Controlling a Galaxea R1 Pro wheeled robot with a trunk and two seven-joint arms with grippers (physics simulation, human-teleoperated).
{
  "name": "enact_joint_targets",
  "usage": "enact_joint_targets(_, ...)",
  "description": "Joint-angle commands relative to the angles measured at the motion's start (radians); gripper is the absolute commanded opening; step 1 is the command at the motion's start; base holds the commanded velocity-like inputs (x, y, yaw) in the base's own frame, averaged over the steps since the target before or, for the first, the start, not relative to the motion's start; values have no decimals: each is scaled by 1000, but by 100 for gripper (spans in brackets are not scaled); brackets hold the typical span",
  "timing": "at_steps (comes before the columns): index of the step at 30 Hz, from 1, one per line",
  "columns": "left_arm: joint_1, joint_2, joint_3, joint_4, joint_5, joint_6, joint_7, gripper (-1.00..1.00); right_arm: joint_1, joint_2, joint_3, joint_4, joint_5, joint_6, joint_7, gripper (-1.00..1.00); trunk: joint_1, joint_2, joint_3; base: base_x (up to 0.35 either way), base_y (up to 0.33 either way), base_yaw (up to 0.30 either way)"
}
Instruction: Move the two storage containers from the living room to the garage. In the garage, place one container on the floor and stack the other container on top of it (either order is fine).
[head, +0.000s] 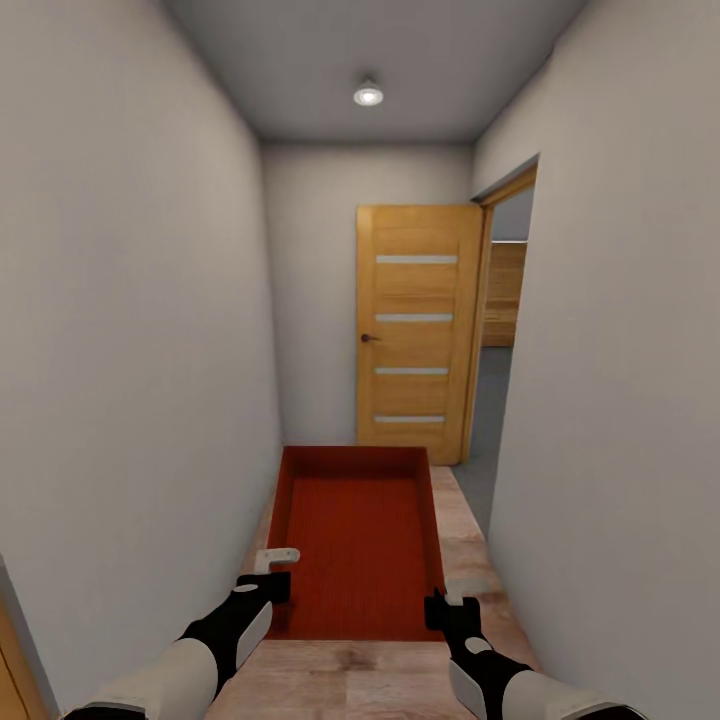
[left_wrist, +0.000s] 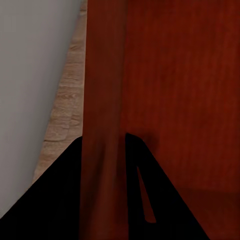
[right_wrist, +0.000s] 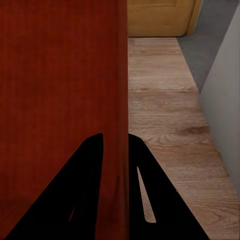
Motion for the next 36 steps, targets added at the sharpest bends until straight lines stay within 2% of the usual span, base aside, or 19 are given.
enact_joint_targets(1, -1, 5, 82, 0, 3, 8, 12, -100, -1, -7, -40, -3, -19, -12, -6, -100, 1, -1, -2, 324, 0, 0)
enact_joint_targets(36, -1, 4, 82, 0, 3, 8, 12, -100, -1, -9, -40, -3, -19, -12, -5, -100, 1, -1, -2, 324, 0, 0)
